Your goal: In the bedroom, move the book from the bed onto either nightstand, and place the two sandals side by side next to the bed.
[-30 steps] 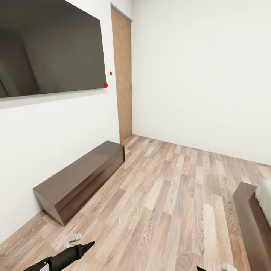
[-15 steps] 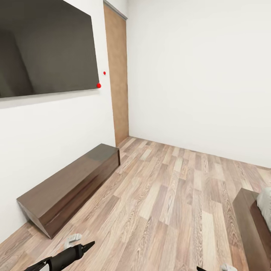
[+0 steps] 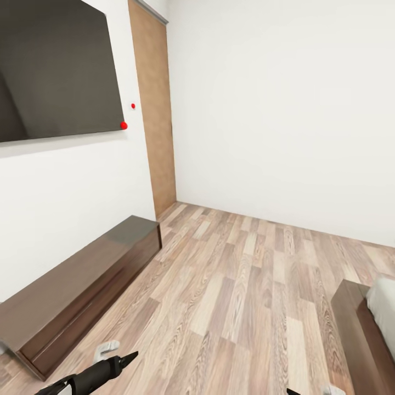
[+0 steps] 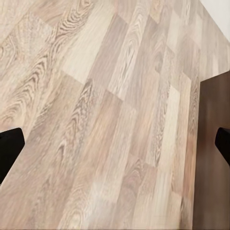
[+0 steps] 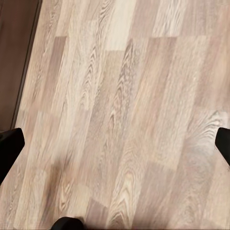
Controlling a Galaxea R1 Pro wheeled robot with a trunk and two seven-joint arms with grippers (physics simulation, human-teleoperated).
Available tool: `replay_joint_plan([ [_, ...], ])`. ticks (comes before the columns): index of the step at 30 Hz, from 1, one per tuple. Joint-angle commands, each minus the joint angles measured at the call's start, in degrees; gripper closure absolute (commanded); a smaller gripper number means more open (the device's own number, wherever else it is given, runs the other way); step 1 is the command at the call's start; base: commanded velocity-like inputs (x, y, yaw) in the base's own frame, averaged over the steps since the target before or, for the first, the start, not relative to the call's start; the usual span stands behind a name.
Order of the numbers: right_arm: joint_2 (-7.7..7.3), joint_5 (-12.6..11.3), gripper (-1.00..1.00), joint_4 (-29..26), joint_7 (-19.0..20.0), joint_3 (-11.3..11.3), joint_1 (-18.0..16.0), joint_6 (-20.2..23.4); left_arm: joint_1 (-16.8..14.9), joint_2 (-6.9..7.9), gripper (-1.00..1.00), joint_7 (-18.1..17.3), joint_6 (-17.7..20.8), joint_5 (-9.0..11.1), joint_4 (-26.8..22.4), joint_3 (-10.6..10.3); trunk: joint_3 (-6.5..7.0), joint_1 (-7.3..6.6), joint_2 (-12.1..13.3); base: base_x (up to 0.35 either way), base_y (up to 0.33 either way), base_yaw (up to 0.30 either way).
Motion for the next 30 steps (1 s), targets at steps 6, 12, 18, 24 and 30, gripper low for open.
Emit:
replay_joint_plan([
  [6,0.00,-0.4,-1.00,0.1,0.1,0.5,-0.1,-0.3,0.0,0.02,-1.00,-0.1,-0.3,0.1,0.1,-0.2,-0.06,0.03,0.0,0.292,-0.105,-0.002],
  [12,0.01,-0.3,-1.00,0.1,0.1,0.5,-0.1,-0.3,0.0,0.02,-1.00,-0.1,-0.3,0.1,0.1,-0.2,-0.06,0.03,0.0,0.308,-0.032,0.000],
  [18,0.01,-0.4,-1.00,0.1,0.1,0.5,-0.1,-0.3,0.0,0.02,-1.00,-0.1,-0.3,0.2,0.1,-0.2,-0.06,0.03,0.0,0.325,-0.002,-0.010],
  [24,0.01,-0.4,-1.00,0.1,0.1,0.5,-0.1,-0.3,0.0,0.02,-1.00,-0.1,-0.3,0.1,0.1,-0.2,-0.06,0.03,0.0,0.328,0.000,-0.185],
  [30,0.01,-0.4,-1.00,0.1,0.1,0.5,-0.1,-0.3,0.0,0.02,-1.00,-0.1,-0.4,0.1,0.1,-0.2,-0.06,0.03,0.0,0.328,0.000,-0.089],
])
